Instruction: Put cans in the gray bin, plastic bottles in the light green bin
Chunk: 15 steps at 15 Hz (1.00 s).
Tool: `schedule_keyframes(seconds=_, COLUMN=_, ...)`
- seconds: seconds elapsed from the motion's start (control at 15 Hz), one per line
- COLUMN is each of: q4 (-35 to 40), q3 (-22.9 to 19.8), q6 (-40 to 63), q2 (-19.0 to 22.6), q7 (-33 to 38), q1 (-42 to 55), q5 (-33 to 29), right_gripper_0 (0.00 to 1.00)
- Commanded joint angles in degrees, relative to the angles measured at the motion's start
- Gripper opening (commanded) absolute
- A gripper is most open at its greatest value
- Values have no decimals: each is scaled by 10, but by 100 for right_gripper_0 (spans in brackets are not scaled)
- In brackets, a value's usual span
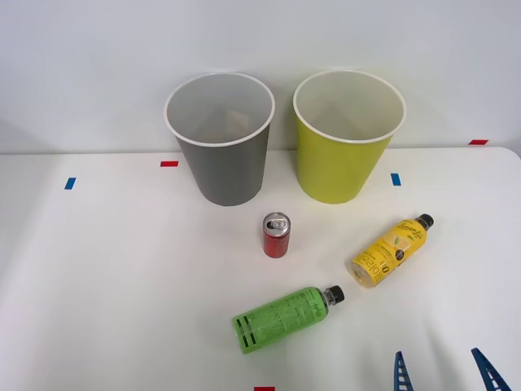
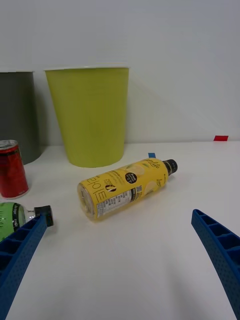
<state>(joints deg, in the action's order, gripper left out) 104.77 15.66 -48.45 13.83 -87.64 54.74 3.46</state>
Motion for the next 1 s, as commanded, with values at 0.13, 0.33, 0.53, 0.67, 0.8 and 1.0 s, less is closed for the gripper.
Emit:
schedule_keyframes(seconds=0.13, q4=0, q3=-5, q6=-7, q2=3, q7=-1, q1=0, q5=-5, right_gripper_0=100)
schedule_keyframes(seconds=0.33, q4=0, q3=-5, q6=-7, q2=3, q7=-1, q1=0, q5=-5, right_gripper_0=100)
schedule_keyframes(seconds=0.53, q4=0, q3=-5, q6=-7, q2=3, q7=-1, q1=0, q5=-5, right_gripper_0=100)
schedule_keyframes(seconds=0.67, q4=0, q3=-5, q6=-7, q2=3, q7=-1, q1=0, q5=-5, right_gripper_0=100)
schedule_keyframes(seconds=0.8, q4=0, q3=-5, q6=-7, q2=3, q7=-1, q1=0, q5=-5, right_gripper_0=100)
schedule_keyframes(seconds=1.0, q4=0, q3=-5, q6=-7, q2=3, q7=-1, q1=0, q5=-5, right_gripper_0=100)
